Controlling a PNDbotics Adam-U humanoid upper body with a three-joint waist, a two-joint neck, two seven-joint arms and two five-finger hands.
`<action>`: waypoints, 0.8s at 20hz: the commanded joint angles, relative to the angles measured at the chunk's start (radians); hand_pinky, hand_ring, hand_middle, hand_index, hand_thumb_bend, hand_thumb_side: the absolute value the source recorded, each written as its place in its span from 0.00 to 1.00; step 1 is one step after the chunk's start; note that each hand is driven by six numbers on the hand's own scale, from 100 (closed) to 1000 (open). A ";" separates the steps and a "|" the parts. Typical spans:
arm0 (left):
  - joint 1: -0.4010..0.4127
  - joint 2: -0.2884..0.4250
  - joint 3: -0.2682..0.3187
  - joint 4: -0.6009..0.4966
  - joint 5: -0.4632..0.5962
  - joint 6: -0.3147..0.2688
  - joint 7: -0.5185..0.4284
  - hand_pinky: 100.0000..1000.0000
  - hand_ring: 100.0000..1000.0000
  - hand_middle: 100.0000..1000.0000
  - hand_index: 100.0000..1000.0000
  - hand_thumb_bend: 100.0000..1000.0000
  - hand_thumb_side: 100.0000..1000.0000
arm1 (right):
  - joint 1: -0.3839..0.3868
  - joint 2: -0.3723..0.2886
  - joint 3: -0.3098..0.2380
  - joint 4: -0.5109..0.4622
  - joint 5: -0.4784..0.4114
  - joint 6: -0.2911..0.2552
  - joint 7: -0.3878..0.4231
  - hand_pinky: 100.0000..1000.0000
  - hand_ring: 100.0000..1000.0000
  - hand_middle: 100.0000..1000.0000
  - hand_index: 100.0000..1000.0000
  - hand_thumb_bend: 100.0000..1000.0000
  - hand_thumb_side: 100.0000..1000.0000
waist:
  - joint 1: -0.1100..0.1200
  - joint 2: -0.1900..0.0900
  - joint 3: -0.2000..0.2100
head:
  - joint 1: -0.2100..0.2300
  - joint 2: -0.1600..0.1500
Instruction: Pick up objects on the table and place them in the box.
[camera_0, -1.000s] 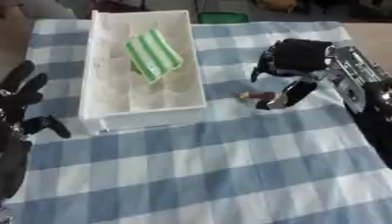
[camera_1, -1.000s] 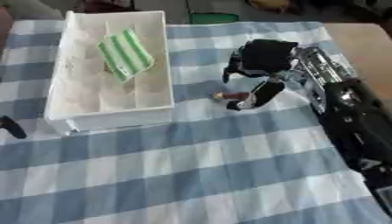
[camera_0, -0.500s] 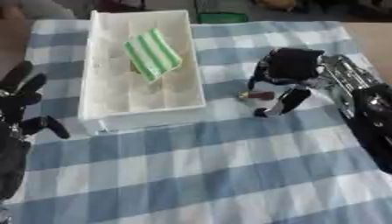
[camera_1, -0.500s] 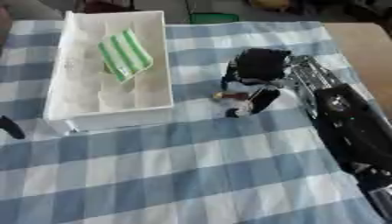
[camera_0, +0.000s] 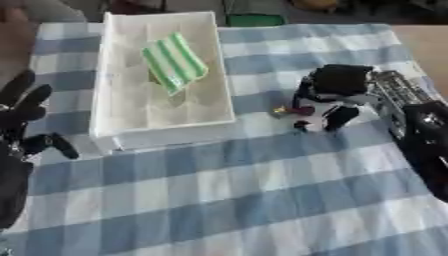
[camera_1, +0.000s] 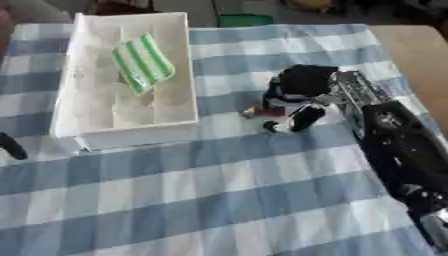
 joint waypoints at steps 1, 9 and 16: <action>-0.008 0.001 -0.001 -0.019 -0.002 -0.002 -0.003 0.41 1.00 1.00 0.77 0.09 0.72 | -0.018 -0.035 -0.023 0.020 -0.094 -0.008 0.106 0.17 0.20 0.15 0.62 0.11 0.76 | 0.003 -0.018 0.000 | -0.002 -0.001; -0.009 0.001 -0.002 -0.019 0.000 -0.003 -0.003 0.41 1.00 1.00 0.77 0.09 0.72 | -0.023 -0.039 -0.035 0.009 -0.232 0.028 0.242 0.17 0.19 0.15 0.61 0.06 0.75 | 0.004 -0.019 0.000 | -0.005 -0.001; -0.010 0.002 -0.003 -0.019 0.001 -0.003 -0.004 0.41 1.00 1.00 0.77 0.09 0.72 | -0.024 -0.039 -0.029 -0.016 -0.243 0.030 0.278 0.18 0.20 0.15 0.62 0.10 0.71 | 0.003 -0.020 0.000 | -0.006 0.001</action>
